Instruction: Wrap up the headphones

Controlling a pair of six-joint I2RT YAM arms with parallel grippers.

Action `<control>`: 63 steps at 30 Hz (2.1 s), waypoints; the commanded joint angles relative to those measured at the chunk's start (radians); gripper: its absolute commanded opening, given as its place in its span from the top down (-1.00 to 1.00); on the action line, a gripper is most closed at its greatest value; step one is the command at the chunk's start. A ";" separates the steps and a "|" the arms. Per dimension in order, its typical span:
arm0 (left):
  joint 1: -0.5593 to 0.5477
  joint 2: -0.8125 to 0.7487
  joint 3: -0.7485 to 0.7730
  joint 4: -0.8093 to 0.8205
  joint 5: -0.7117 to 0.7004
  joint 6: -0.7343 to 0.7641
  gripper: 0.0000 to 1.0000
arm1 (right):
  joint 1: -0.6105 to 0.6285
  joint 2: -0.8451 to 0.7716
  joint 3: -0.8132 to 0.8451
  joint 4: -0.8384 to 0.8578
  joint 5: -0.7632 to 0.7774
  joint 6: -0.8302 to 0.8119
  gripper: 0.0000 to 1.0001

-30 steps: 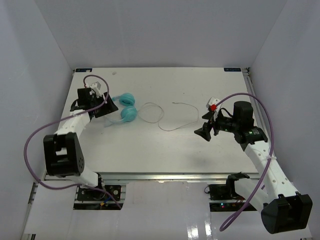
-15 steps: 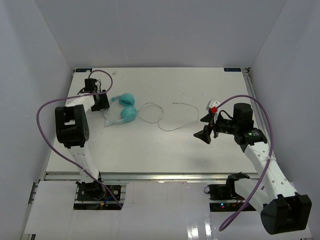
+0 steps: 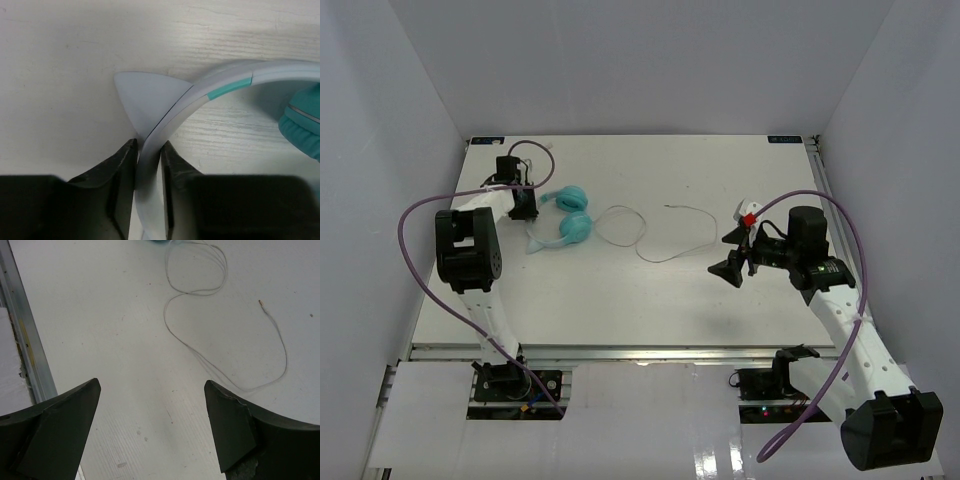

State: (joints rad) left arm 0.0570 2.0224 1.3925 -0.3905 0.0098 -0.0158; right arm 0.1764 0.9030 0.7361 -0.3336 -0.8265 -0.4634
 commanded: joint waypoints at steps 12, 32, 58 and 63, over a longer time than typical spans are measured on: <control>-0.031 -0.511 -0.281 0.084 0.484 -0.232 1.00 | 0.080 0.144 0.130 -0.281 -0.218 -0.676 -0.80; -0.035 -1.105 -0.499 -0.032 0.595 -0.291 1.00 | 0.331 0.575 0.533 0.502 -0.095 0.251 -0.82; -0.035 -1.123 -0.359 0.374 0.570 -0.988 1.00 | 0.523 0.730 0.125 1.745 -0.179 1.221 -0.59; -0.035 -1.033 -0.265 0.498 0.608 -1.087 1.00 | 0.575 0.782 0.175 1.876 -0.106 1.365 -0.59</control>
State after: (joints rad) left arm 0.0176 0.9428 1.0170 -0.0817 0.6047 -0.9329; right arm 0.7083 1.6419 0.8585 1.2269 -0.9980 0.7047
